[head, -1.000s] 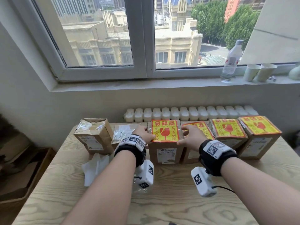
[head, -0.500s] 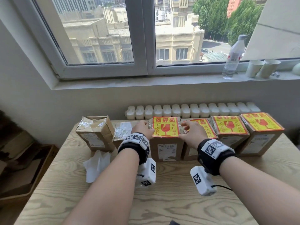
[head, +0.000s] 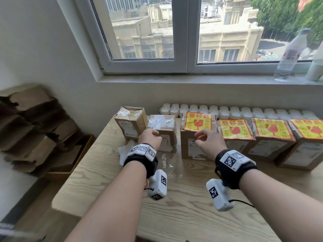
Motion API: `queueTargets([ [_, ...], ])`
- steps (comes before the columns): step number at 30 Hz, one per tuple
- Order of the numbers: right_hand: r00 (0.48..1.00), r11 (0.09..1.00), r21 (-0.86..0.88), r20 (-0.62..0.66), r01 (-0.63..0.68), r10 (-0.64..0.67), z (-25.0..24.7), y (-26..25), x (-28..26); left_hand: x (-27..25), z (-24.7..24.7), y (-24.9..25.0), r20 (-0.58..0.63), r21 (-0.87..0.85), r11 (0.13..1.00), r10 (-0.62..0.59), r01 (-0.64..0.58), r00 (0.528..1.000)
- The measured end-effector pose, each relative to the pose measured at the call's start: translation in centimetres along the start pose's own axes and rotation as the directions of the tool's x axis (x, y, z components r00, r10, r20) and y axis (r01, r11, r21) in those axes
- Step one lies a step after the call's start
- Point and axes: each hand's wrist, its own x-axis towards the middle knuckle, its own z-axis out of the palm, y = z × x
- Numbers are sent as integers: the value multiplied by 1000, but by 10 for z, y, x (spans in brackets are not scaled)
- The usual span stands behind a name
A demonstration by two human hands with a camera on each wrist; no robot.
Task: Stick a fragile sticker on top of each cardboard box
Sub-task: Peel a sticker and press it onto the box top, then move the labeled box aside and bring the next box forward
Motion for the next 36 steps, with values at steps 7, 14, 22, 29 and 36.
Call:
queueTargets([
  [7, 998, 1000, 22, 64, 13, -14, 25, -24, -4, 4, -16, -30, -30, -26, 999, -31, 31, 999],
  [14, 999, 999, 33, 48, -9, 7, 57, -57, 23, 48, -30, -45, 57, -32, 999, -27, 29, 998],
  [22, 997, 995, -56, -12, -83, 82, 98, -82, 53, 116, -32, -46, 288, -164, 986, 25, 23, 957],
  [29, 947, 946, 47, 42, -320, 319, 118, -81, 61, 144, -12, -55, 475, -127, 992, 43, 20, 879],
  [36, 945, 941, 83, 32, -327, 326, 114, -83, 57, 144, -14, -57, 454, -187, 982, 55, 35, 889],
])
